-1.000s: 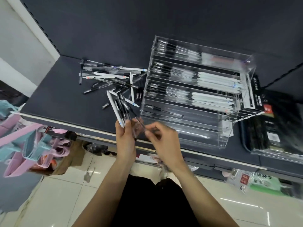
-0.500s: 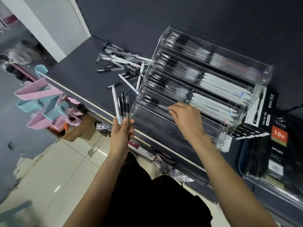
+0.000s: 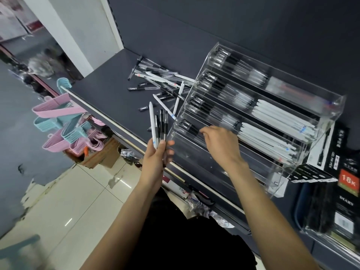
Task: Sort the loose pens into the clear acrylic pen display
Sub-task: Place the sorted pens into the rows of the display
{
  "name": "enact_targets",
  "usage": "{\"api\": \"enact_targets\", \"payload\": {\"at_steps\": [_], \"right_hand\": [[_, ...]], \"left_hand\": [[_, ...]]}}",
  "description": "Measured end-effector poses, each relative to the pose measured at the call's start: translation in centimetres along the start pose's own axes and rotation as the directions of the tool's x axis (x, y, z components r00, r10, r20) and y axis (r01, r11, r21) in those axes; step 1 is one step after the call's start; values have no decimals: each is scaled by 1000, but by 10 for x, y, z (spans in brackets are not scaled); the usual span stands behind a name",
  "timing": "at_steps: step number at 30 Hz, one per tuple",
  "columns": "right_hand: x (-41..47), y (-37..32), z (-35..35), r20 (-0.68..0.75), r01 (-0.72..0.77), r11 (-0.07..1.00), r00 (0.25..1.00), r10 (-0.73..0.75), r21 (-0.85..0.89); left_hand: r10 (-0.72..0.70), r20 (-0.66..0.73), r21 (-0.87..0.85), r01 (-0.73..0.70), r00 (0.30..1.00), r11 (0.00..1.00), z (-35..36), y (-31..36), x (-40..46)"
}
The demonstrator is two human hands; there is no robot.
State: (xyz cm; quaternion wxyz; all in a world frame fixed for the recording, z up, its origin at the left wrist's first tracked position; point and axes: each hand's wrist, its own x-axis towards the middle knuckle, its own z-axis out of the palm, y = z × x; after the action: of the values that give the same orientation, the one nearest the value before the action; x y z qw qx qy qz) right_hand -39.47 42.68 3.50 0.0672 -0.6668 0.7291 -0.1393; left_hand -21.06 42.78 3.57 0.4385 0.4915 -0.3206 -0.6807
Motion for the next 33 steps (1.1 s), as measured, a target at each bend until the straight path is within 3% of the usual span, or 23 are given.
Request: {"api": "enact_targets", "payload": {"at_steps": [2,5,9,11,13,15,17,19,21,23,28,33], "right_hand": [[-4,-15,-6,-56,-28,995,998,33,93],[-10,-46,-9,-21,-108,886,991,132,450],[-10,-62,-2,200,-315,669,949,245,673],[-10,-63,-2,264,-386,512,918,297,767],[-11,-62,-9,295,-405,295,888,353,865],[-12,-53,-20,266,-367,199,877,401,909],[-16,-37,-32,208,-331,255,887,413,909],[-22,-19,-41,111,-314,468,905,411,826],[-28,-2,-43,-53,-254,766,935,351,590],[-29,8,-38,-162,-152,942,965,207,299],[-16,6,-11,-150,13,998,988,-23,-67],[2,1,3,-88,47,947,993,-78,-318]], "left_hand": [[-13,13,-24,13,1000,1000,4,0,1],[-13,37,-19,14,999,1000,12,-1,0],[33,77,102,-40,996,994,21,-1,-3],[56,106,147,-71,993,987,23,-1,-6],[76,126,186,-99,989,978,23,-1,-9],[87,111,194,-107,990,975,19,-2,-9],[72,68,170,-82,995,982,12,-4,-9],[71,31,196,-76,997,978,3,-4,-8],[56,-13,190,-53,998,980,-4,-5,-6],[19,-72,144,-8,997,990,-8,-5,-4],[-15,-57,84,20,998,996,-10,-1,-5],[-38,-32,41,39,999,998,-11,2,-3]]}}
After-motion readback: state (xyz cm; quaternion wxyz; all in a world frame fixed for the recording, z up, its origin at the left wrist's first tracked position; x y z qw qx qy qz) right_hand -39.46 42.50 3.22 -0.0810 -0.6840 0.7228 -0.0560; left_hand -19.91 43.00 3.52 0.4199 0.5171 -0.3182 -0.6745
